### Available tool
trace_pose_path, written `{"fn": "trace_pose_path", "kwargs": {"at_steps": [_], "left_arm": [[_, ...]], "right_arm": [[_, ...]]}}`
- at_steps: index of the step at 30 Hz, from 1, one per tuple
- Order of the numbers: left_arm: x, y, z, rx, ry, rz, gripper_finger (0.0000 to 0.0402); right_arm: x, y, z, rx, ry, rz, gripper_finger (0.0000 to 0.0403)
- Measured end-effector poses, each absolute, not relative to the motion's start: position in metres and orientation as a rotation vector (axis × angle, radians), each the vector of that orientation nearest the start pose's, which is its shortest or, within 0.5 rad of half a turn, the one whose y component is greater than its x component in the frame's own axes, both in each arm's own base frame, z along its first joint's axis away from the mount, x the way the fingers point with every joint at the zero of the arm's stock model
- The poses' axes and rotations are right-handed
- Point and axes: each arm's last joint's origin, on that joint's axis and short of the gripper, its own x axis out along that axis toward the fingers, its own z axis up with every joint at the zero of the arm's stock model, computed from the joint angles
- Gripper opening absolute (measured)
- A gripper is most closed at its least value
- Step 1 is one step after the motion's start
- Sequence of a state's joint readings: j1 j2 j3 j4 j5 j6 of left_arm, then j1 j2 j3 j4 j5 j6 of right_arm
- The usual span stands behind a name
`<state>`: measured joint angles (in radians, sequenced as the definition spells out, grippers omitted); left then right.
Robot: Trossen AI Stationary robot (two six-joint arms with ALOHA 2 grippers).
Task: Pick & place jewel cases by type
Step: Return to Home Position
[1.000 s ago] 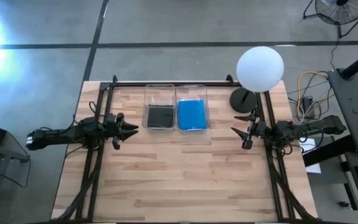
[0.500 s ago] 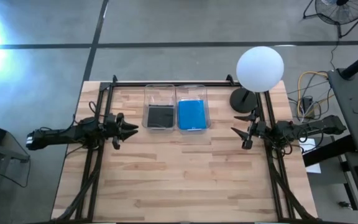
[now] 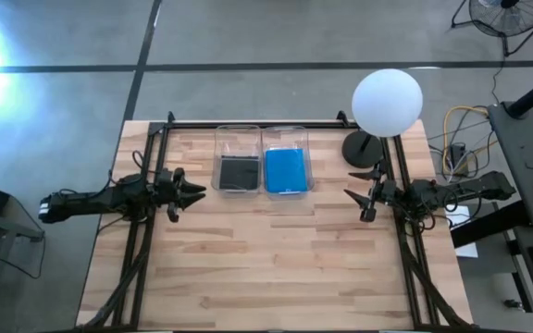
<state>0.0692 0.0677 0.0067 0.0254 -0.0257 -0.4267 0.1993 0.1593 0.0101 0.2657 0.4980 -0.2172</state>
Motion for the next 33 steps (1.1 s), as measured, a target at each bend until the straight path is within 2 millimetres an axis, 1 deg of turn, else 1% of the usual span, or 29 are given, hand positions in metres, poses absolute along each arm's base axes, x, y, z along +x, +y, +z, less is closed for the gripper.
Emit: {"fn": "trace_pose_path", "kwargs": {"at_steps": [6,15,25,33], "left_arm": [[0.1012,0.0078,0.1628,-0.427,0.015,0.102,0.0103],[0.1012,0.0078,0.1628,-0.427,0.014,0.101,0.0103],[0.1012,0.0078,0.1629,-0.427,0.013,0.1,0.0103],[0.1012,0.0077,0.1632,-0.427,0.011,0.099,0.0103]], "right_arm": [[0.1038,0.0069,0.1791,-0.175,-0.077,-0.309,0.0237],[0.1038,0.0069,0.1791,-0.175,-0.077,-0.309,0.0245],[0.1038,0.0069,0.1792,-0.175,-0.077,-0.309,0.0237],[0.1038,0.0069,0.1791,-0.175,-0.077,-0.309,0.0245]]}}
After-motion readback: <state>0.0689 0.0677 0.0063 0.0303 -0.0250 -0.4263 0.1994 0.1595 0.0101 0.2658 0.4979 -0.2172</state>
